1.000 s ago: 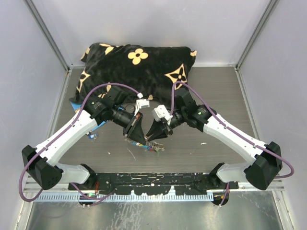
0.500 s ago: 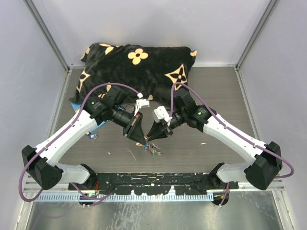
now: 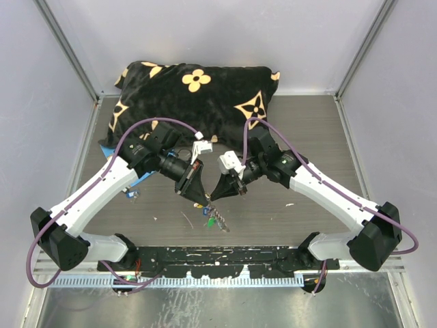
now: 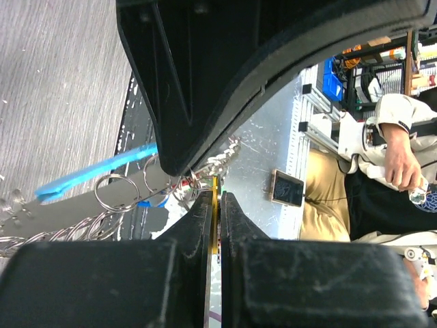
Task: Remove the keys from the keyring
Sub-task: Remove the key from the keyring.
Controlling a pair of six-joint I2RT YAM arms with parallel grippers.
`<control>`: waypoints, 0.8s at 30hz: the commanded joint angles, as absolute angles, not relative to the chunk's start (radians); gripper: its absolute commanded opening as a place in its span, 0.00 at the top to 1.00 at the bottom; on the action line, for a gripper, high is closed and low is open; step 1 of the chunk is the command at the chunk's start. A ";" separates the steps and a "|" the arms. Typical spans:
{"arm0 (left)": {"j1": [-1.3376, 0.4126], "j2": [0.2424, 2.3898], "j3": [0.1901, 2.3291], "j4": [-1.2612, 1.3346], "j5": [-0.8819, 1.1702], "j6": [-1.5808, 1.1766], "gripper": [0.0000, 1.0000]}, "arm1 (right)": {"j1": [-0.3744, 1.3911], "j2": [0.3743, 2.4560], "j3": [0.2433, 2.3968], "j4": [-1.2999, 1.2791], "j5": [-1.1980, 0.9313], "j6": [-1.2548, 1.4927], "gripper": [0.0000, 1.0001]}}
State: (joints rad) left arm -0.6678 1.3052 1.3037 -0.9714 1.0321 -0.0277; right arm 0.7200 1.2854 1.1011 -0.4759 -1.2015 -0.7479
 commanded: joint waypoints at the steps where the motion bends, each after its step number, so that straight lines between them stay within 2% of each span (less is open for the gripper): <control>1: -0.669 1.237 1.324 -0.977 1.058 -0.013 1.00 | 0.679 1.243 1.108 -0.465 -1.250 -0.732 0.99; 15: -0.655 1.173 1.246 -0.933 1.047 -0.051 1.00 | 0.658 1.238 1.108 -0.584 -1.321 -0.903 0.99; 21: -0.661 1.153 1.227 -0.861 1.068 -0.118 1.00 | 0.659 1.247 1.102 -0.713 -1.357 -1.154 0.99; 24: -0.671 1.150 1.226 -0.829 1.068 -0.152 1.00 | 0.659 1.258 1.100 -0.848 -1.376 -1.386 0.99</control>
State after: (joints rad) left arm -0.6666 1.2022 1.2129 -0.8974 0.9993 -0.0933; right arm 0.6701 1.2633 1.1007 -0.6353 -1.3266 -1.0832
